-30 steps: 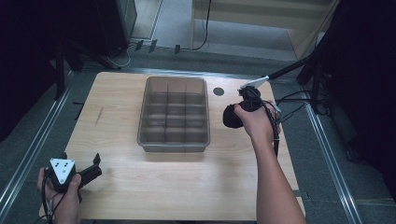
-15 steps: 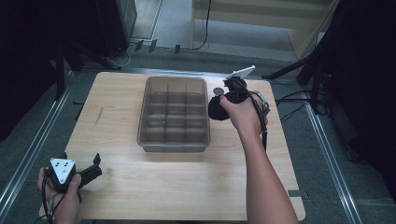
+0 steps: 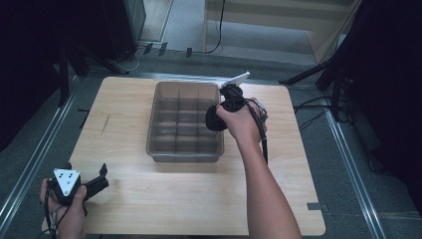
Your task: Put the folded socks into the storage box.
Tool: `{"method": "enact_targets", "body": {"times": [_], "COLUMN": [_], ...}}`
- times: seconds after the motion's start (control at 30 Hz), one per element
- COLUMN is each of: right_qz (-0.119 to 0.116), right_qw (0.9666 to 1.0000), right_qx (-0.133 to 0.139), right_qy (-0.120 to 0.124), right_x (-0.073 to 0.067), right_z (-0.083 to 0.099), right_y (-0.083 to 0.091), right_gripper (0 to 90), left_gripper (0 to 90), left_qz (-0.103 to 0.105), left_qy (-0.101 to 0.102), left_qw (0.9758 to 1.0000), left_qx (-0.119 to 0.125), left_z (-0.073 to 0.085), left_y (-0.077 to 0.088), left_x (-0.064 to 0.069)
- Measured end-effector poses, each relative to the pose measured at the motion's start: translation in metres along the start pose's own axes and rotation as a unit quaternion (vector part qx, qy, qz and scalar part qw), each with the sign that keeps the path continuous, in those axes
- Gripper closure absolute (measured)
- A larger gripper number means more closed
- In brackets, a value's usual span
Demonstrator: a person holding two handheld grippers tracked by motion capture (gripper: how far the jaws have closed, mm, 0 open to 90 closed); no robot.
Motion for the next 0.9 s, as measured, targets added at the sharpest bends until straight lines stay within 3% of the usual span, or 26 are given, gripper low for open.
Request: {"method": "enact_targets", "body": {"times": [0.2,0.47,0.53,0.67,0.77,0.83,0.9], "right_qz": [0.000,0.009,0.011,0.014,0.005,0.010,0.018], "right_qw": [0.9997,0.9990,0.9986,0.9977,0.9980,0.9980,0.9978], "right_qx": [-0.013,-0.021,-0.024,-0.030,-0.020,-0.014,-0.019], "right_qy": [0.021,0.040,0.045,0.060,0.060,0.060,0.061], "right_x": [-0.016,-0.020,-0.020,-0.022,-0.023,-0.021,-0.018], "right_z": [0.000,0.005,0.008,0.009,0.007,0.006,0.008], "right_y": [-0.019,-0.043,-0.050,-0.051,-0.042,-0.035,-0.033], "right_gripper": [68.4,66.6,61.7,52.5,44.8,44.4,53.3], "left_gripper": [0.0,0.0,0.0,0.0,0.0,0.0,0.0], "left_qz": [0.002,0.003,0.002,0.002,0.001,0.000,0.000], "left_qy": [0.001,0.004,0.005,0.005,0.003,0.001,0.000], "left_qw": [1.0000,1.0000,1.0000,1.0000,1.0000,1.0000,1.0000], "left_qx": [-0.001,-0.002,-0.002,-0.002,-0.003,-0.003,-0.004], "left_z": [0.000,0.000,0.000,0.000,0.000,0.000,0.000], "left_y": [0.000,0.000,0.000,0.000,0.000,0.000,0.000], "left_x": [-0.001,-0.001,-0.001,-0.001,-0.001,-0.001,-0.001]}}
Point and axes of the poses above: each handheld gripper's, and its own axes: y roughly backward along the jaws, z roughly out of its underside, x roughly to its right, the point moved 5 cm from there along -y, roughly forward along the jaws
